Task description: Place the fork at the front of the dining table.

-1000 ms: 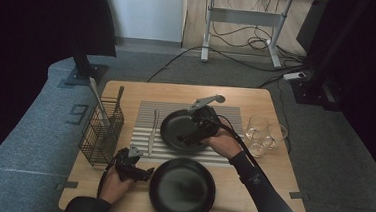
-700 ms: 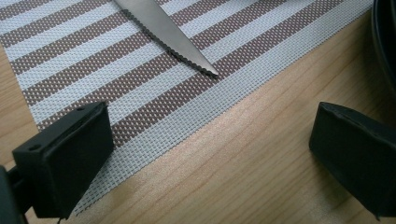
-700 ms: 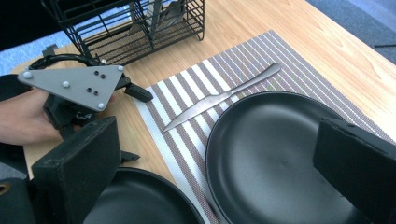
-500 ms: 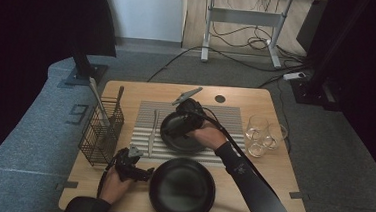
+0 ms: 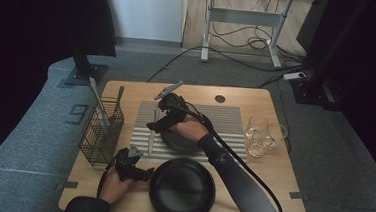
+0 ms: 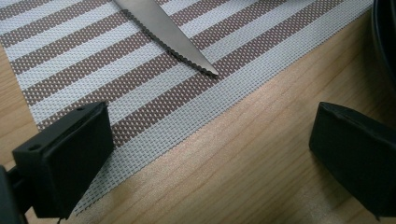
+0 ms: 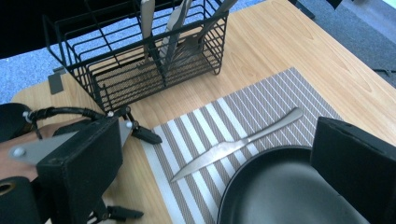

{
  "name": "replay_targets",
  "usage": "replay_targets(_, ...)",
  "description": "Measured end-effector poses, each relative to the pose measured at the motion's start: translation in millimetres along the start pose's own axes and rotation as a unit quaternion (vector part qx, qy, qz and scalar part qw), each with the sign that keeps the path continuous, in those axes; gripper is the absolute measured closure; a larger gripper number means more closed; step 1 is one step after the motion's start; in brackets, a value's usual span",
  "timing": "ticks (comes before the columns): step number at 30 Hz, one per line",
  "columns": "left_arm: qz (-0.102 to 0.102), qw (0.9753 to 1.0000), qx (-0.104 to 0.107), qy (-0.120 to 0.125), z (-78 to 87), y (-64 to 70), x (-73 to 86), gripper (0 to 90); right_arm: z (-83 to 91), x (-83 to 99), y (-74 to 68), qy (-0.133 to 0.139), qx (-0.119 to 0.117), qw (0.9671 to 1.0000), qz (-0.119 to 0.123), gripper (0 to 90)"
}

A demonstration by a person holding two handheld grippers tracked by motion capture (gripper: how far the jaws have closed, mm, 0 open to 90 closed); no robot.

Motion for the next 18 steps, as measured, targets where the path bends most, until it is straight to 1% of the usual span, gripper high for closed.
replay_targets(1, 0.000, 1.0000, 0.000, 0.000, 0.0, 0.0, 0.0, 0.0, -2.2, -2.1, -0.3, -0.002, -0.002, 1.0000, -0.001, 2.7)
replay_targets(2, 0.000, 1.0000, 0.000, 0.000, 0.0, 0.0, 0.0, 0.0, -4.1, -4.9, -0.6, 0.003, -0.005, 1.0000, 0.003, 4.1)
replay_targets(3, 0.000, 1.0000, 0.000, 0.000, 0.0, 0.0, 0.0, 0.0, -6.1, -7.8, -1.2, 0.006, -0.010, 0.9999, 0.000, 4.2)
replay_targets(4, 0.000, 1.0000, 0.000, 0.000, 0.0, 0.0, 0.0, 0.0, -6.1, -7.8, -1.2, 0.006, -0.010, 0.9999, 0.000, 4.2)
replay_targets(6, 0.000, 1.0000, 0.000, 0.000, 0.0, 0.0, 0.0, 0.0, -12.5, -15.4, -1.0, 0.003, -0.010, 0.9999, 0.008, 5.2)
replay_targets(7, 0.000, 1.0000, 0.000, 0.000, 0.0, 0.0, 0.0, 0.0, -14.7, -18.4, -1.7, 0.008, -0.014, 0.9999, 0.006, 6.3)
replay_targets(9, 0.000, 1.0000, 0.000, 0.000, 0.0, 0.0, 0.0, 0.0, -17.0, -20.5, -2.0, 0.006, -0.018, 0.9998, 0.002, 6.2)
replay_targets(11, 0.000, 1.0000, 0.000, 0.000, 0.1, 0.0, 0.0, 0.0, -25.4, -27.3, -2.3, 0.003, -0.018, 0.9998, 0.007, 7.9)
replay_targets(12, 0.000, 1.0000, 0.000, 0.000, 0.0, 0.1, 0.0, 0.0, -28.5, -29.4, -2.8, 0.003, -0.020, 0.9998, 0.006, 8.0)
replay_targets(13, 0.000, 1.0000, 0.000, 0.000, 0.0, 0.1, 0.0, 0.0, -28.5, -29.4, -2.8, 0.003, -0.020, 0.9998, 0.006, 8.0)
replay_targets(14, 0.000, 1.0000, 0.001, 0.000, 0.0, 0.1, 0.0, 0.0, -36.1, -33.5, -4.2, -0.004, -0.021, 0.9997, 0.007, 7.2)
replay_targets(16, 0.000, 1.0000, 0.001, 0.000, 0.0, 0.1, 0.0, 0.0, -42.3, -36.9, -6.7, 0.000, -0.032, 0.9994, 0.012, 7.2)
replay_targets(18, 0.000, 1.0000, 0.000, 0.000, 0.0, 0.1, 0.0, 0.0, -45.8, -38.1, -7.6, -0.003, -0.037, 0.9993, 0.011, 7.3)
Point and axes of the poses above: each handheld gripper's, and its own axes: z roughly backward along the jaws, x roughly out of its underside, y roughly to its right, the point moved 8 cm from there along -z, roughly forward along the jaws, and after that the axes turned 13 degrees about -x, right-handed, at the moved point
